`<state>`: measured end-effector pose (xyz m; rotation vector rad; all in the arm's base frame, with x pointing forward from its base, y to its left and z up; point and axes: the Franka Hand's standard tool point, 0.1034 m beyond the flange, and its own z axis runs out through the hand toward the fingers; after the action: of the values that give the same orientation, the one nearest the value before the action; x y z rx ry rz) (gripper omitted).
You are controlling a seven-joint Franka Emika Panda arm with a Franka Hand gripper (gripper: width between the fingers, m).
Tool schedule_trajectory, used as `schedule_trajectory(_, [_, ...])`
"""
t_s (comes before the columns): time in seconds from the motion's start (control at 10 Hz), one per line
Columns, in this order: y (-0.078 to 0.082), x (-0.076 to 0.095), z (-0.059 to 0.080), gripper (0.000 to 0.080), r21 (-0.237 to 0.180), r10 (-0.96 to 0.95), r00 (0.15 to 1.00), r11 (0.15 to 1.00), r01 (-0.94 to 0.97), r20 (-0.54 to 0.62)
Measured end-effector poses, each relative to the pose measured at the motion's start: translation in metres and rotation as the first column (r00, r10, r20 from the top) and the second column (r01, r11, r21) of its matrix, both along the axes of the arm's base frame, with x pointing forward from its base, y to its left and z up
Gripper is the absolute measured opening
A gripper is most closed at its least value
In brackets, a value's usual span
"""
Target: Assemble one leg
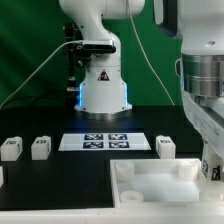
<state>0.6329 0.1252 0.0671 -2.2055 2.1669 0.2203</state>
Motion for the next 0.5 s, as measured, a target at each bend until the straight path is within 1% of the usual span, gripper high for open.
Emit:
schedule_trajectory(0.1, [0.0004, -0.0001, -0.0001, 0.0387, 0.001, 0.016, 1.000, 1.000, -0.016, 0.002])
schedule_trajectory(0.2, [0.0011, -0.0003, -0.0001, 0.0387, 0.002, 0.018, 1.000, 1.000, -0.018, 0.002])
schedule_trajectory(0.3, [0.0017, -0.0004, -0.0002, 0.0569, 0.003, 0.021, 1.000, 1.000, -0.021, 0.002])
schedule_trajectory(0.4, [0.0019, -0.0005, -0.0003, 0.0569, 0.005, 0.047, 0.999, 0.999, -0.047, 0.005])
schedule_trajectory(0.5, [0.0014, -0.0008, -0.0002, 0.0633, 0.009, 0.108, 0.994, 0.994, -0.108, 0.013])
